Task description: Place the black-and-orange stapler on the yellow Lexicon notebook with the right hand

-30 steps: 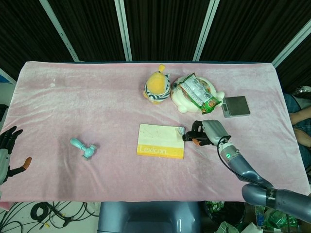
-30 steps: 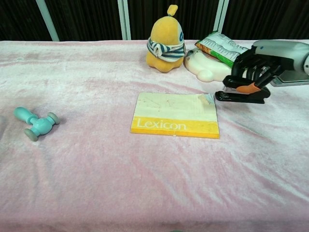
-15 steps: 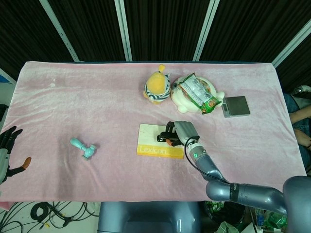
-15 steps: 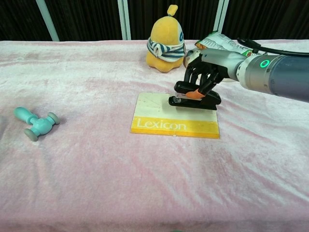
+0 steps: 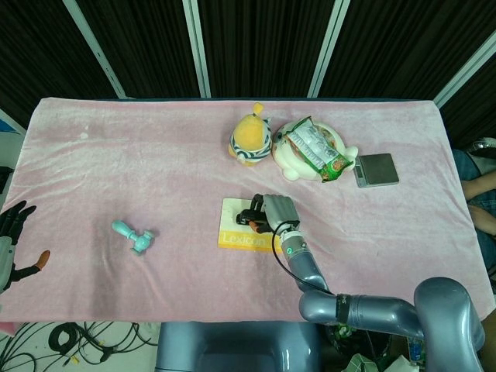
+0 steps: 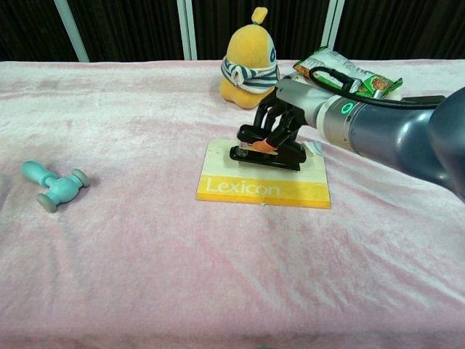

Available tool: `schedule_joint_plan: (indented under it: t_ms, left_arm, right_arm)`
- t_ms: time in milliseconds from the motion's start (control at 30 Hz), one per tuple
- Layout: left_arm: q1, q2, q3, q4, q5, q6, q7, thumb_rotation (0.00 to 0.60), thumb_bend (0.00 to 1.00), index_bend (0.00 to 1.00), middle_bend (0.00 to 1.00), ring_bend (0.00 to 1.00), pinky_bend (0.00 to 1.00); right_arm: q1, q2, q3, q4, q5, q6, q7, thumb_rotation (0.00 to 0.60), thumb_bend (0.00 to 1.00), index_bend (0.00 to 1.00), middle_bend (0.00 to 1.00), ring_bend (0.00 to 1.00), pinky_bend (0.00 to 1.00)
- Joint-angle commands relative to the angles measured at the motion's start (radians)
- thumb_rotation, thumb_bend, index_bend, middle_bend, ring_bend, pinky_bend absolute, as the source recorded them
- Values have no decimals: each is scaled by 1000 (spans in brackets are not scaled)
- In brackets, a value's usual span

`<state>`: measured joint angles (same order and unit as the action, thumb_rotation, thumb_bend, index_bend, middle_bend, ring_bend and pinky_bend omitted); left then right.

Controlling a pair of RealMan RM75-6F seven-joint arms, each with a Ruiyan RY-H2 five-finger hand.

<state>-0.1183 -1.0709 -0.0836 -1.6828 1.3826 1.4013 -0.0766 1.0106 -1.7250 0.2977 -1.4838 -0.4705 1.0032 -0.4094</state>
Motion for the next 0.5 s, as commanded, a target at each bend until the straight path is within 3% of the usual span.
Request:
schedule_joint_plan:
  t_ms: [33,500]
  left_arm:
    - [1,0,1,0,0,0,-1,600,312,109,14,0,108]
    - [0,3,1,1,-2,-3,-3,600,312,109,15,0,108]
  right_arm:
    - [3,-18,1,16,-16,-1,-2,600,351,537,486,485,457]
    - [0,-28,-25,40,-58,-12,-47,600,339,534,399,424,434]
